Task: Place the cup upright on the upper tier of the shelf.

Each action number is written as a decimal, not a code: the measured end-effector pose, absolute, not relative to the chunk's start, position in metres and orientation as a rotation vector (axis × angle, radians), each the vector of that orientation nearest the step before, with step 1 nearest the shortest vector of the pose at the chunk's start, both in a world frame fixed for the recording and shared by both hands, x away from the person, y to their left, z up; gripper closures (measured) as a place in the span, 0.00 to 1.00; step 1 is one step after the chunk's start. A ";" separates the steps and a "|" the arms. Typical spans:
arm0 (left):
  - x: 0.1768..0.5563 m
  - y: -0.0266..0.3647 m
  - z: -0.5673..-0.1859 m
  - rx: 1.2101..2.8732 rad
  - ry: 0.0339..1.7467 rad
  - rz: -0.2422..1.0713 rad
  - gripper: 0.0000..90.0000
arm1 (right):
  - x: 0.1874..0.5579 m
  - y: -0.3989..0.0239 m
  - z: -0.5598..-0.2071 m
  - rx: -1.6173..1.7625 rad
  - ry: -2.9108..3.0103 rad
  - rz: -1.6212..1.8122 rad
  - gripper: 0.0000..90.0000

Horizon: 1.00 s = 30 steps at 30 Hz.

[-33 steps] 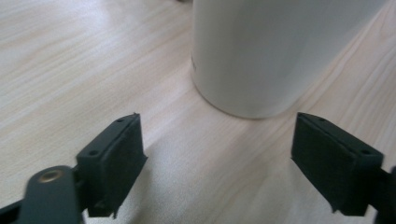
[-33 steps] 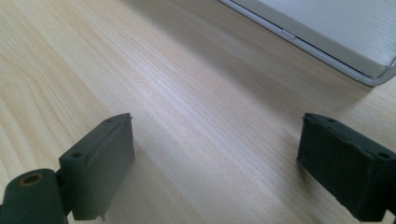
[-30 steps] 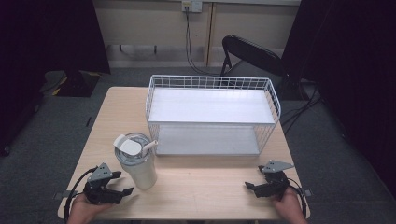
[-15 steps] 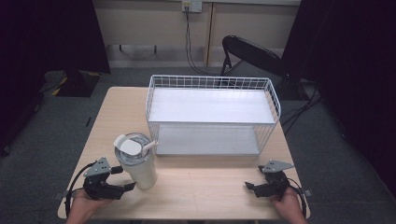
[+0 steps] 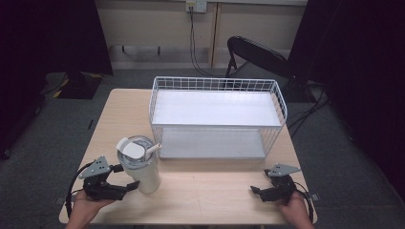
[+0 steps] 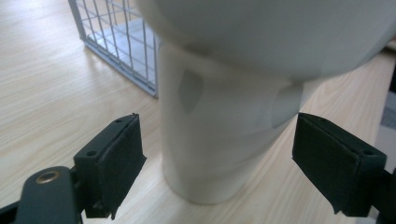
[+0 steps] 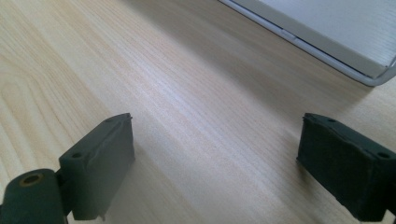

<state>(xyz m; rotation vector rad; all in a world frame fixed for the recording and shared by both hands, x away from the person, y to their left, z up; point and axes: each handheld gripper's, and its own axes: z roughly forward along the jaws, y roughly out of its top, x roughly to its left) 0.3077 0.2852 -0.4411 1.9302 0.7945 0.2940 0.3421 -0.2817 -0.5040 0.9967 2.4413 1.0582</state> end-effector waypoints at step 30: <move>0.321 0.261 -0.438 1.867 0.750 0.307 0.09 | 0.342 -0.282 -0.504 0.997 2.441 1.058 0.11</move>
